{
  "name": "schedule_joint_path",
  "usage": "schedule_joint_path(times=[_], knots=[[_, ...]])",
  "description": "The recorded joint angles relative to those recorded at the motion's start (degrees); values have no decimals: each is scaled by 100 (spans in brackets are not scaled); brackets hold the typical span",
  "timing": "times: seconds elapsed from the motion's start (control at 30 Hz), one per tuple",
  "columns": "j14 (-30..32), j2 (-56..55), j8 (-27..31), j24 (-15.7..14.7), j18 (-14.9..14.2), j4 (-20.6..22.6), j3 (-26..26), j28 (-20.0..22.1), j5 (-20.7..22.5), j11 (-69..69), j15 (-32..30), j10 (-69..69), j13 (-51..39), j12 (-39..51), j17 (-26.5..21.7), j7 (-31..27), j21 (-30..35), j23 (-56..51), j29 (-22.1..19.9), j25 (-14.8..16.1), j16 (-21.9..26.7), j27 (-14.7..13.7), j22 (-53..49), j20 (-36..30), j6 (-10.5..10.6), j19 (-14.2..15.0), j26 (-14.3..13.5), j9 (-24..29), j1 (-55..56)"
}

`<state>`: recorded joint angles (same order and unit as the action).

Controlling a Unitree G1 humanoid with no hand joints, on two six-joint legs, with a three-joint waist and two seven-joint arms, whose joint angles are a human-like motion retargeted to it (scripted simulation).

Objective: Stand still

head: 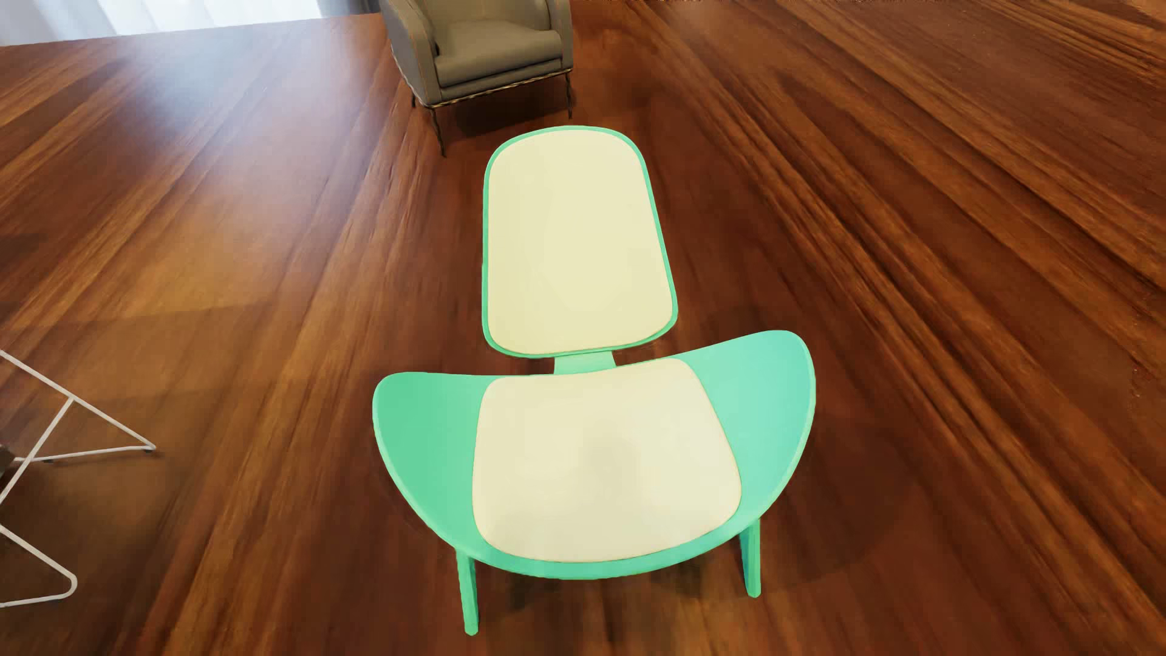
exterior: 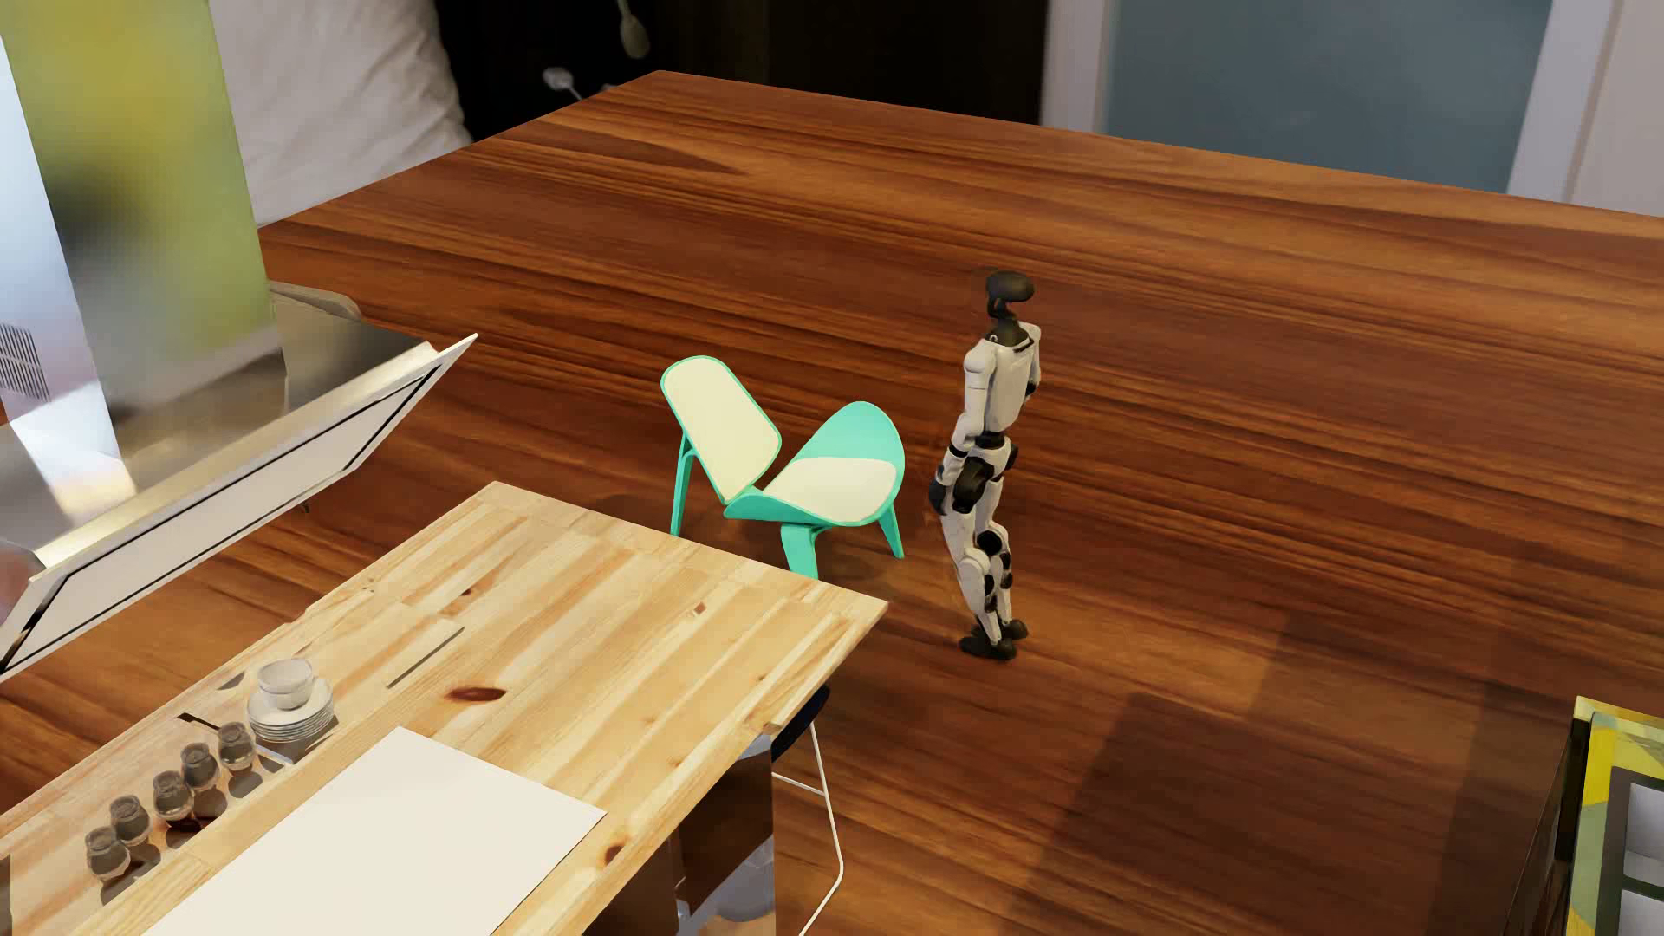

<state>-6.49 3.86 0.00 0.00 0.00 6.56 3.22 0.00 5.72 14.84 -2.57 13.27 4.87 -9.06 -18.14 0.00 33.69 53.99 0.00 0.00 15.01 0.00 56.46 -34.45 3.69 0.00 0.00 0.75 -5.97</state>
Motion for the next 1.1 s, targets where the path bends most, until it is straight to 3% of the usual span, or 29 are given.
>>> schedule_joint_path(times=[0.23,1.1], knots=[[-13,27,0,0,0,81,122,0,-104,-97,-66,42,111,-35,-2,0,-285,-61,0,0,-63,0,95,177,-25,0,0,-63,74],[-23,94,0,0,0,93,141,0,-114,-149,62,-73,140,-44,-7,0,-361,-69,0,0,-97,0,131,250,-31,0,0,-106,1]])
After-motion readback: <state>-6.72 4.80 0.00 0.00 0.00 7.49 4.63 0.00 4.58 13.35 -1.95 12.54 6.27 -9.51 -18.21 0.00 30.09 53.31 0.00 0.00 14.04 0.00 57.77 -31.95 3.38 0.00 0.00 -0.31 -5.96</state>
